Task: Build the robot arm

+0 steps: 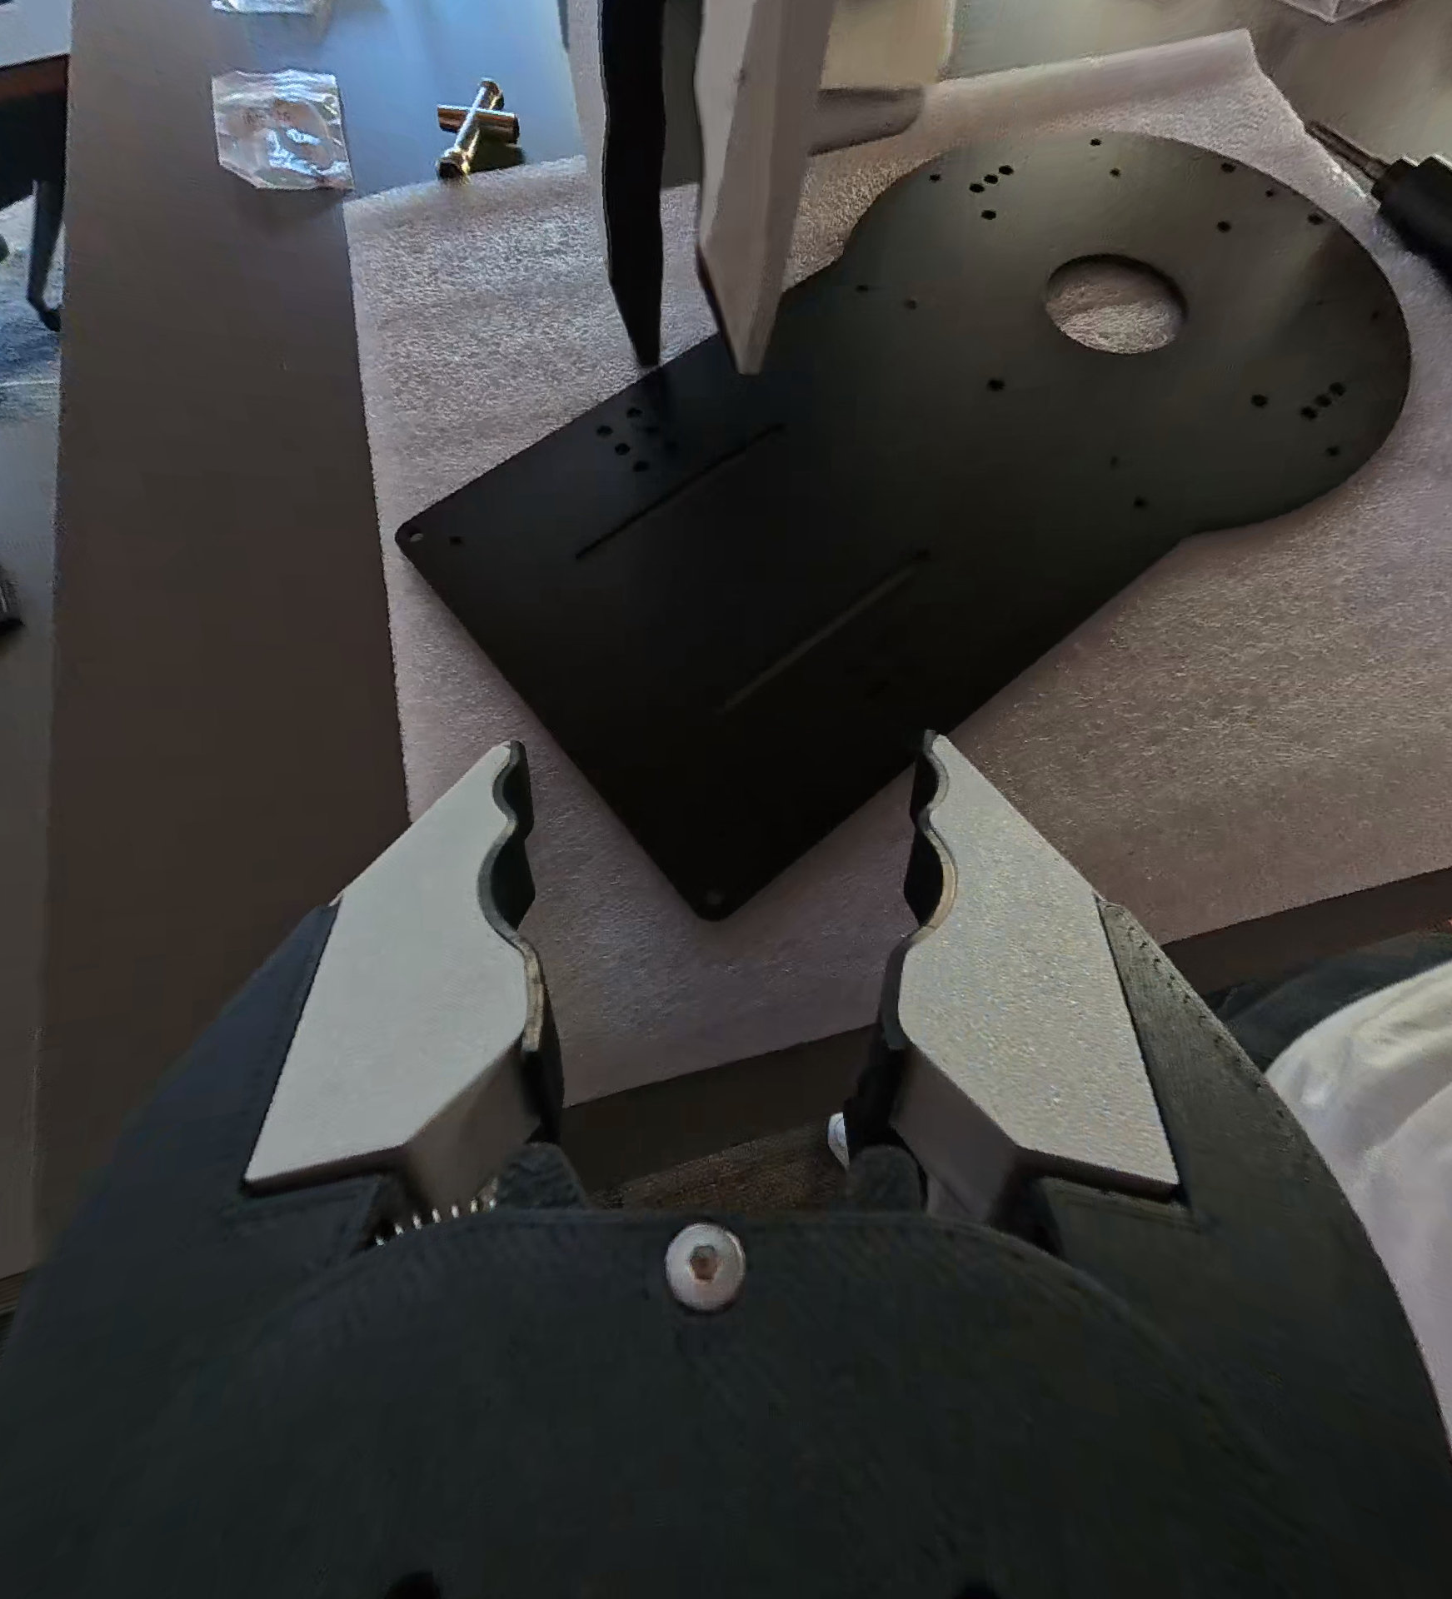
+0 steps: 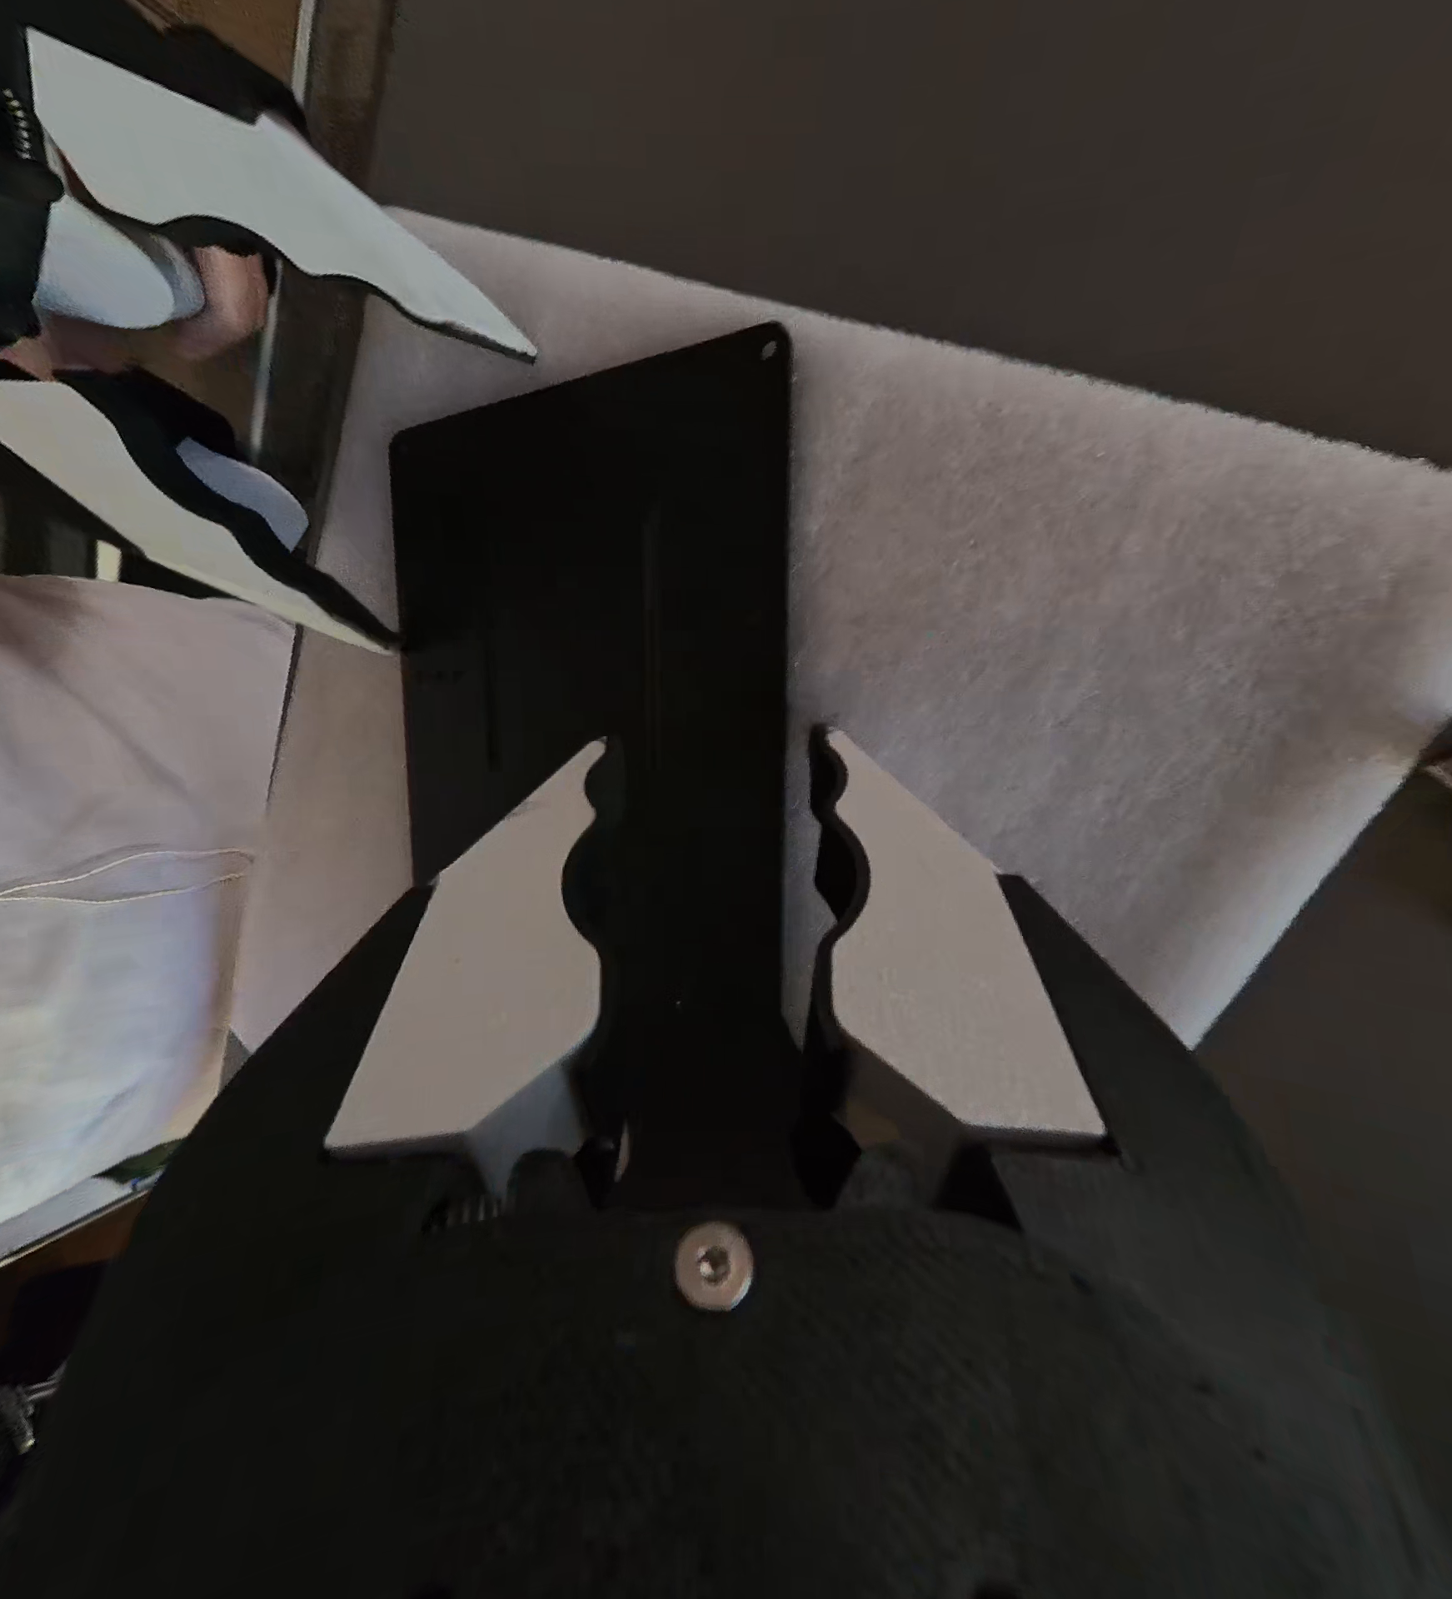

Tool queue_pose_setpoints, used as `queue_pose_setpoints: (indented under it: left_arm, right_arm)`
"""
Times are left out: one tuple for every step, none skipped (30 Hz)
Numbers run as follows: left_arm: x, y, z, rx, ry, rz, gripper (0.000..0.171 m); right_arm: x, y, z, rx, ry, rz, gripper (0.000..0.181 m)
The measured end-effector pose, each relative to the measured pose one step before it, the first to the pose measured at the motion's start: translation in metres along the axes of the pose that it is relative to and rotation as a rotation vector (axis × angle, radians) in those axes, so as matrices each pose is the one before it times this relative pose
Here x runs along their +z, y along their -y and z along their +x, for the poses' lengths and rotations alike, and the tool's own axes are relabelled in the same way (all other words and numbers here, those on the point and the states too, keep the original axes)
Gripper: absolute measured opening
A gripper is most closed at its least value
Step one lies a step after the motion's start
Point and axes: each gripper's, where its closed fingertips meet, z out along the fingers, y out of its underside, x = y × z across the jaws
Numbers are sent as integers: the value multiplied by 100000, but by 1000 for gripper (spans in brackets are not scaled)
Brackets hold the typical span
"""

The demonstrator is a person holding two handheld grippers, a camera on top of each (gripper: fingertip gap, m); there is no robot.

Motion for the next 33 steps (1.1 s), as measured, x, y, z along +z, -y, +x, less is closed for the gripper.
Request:
queue_pose_setpoints:
  left_arm:
    - [22,5,48,51,223,143,87]
    - [4,6,37,-42,-202,475,87]
    - [10,9,9,41,-321,598,86]
    - [-5,3,0,121,-108,367,86]
    - [-5,9,-21,-4,223,-7,86]
    - [11,11,-35,-299,417,-117,86]
    - [23,20,-58,-436,507,30,85]
    - [14,9,-23,-316,287,-22,85]
    - [6,-5,-6,-183,-6,-246,85]
    - [14,-3,-8,-154,-141,-451,85]
    - [19,1,-6,-45,-332,-596,85]
    - [31,1,2,128,-600,-716,85]
    - [26,10,-1,383,-833,-888,85]
    - [44,14,-8,814,-1120,-875,85]
    - [40,17,-20,1099,-1558,-839,84]
    - [-15,-28,-57,1306,-2037,-1342,82]
    - [-76,-51,-102,1817,-2502,-2065,80]
    - [-108,-77,-129,2373,-2888,-2677,77]
    - [-144,-113,-167,2917,-3116,-3058,75]
    - [-183,-56,-303,3464,-3077,-2434,75]
    - [-191,36,-667,3887,-2410,-992,78]
    - [-166,151,-1064,3381,-2160,740,72]
    - [-32,348,-1154,1879,-3753,2127,67]
    - [147,544,-1067,576,-5766,2784,64]
    - [294,671,-1079,56,-6201,2748,62]
    - [377,725,-996,296,-6191,1790,62]
    - [446,689,-903,718,-5815,579,62]
    - [455,633,-836,833,-5013,-217,61]
    - [472,452,-598,776,-4789,-1409,59]
    - [503,311,-442,649,-3824,-2612,60]
    - [515,320,-450,600,-2054,-2256,61]
    - [504,357,-309,701,-1609,-1303,62]
    - [443,165,-153,466,-1907,-1786,61]
  right_arm:
    - [-98,253,21,139,2119,487,40]
    - [49,14,-213,2465,4263,-585,43]
    - [-49,106,44,2349,2689,34,41]
    - [-38,26,-30,1047,2309,91,40]
    - [14,-174,10,5,1105,-858,40]
    - [-38,-17,-32,-826,553,168,40]
    - [38,-112,-197,-323,1346,-695,41]
    - [-33,18,-56,-354,578,-135,42]
    - [-25,-29,-1,-348,738,-659,42]
    - [-53,14,3,-468,590,-836,42]
    - [-1,-19,44,-367,-100,-773,42]
    - [15,19,29,731,-505,95,41]
    - [23,81,36,1193,-698,620,40]
    - [18,45,-14,793,-359,655,41]
    - [-31,3,-18,1672,181,570,41]
    - [-21,90,2,3517,657,1112,42]
    - [2,148,101,4263,117,1096,40]
    - [14,9,182,2949,-1152,267,37]
    - [35,-82,302,730,-2861,126,32]
    - [21,-6,153,-719,-2704,872,30]
    - [22,21,-86,-902,-2113,1602,31]
    - [15,13,-105,-571,-2599,3174,33]
    - [7,101,-50,-325,-3709,4510,34]
    - [-71,261,-116,-1265,-4833,5947,35]
    - [-235,495,-192,-2336,-6199,7962,36]
    - [-473,460,-1,-2549,-9291,8357,37]
    - [-699,194,-29,-1957,-10320,7577,39]
    - [-885,-78,-468,-1185,-7711,7129,40]
    - [-1064,-428,-391,948,-7532,5887,39]
    - [-1163,-906,72,5050,-9214,3077,38]
    - [-1114,-1212,263,8904,-8718,1493,35]
    - [-908,-1185,-63,11405,-5050,2111,35]
    - [-646,-1004,-933,9640,1351,3005,36]
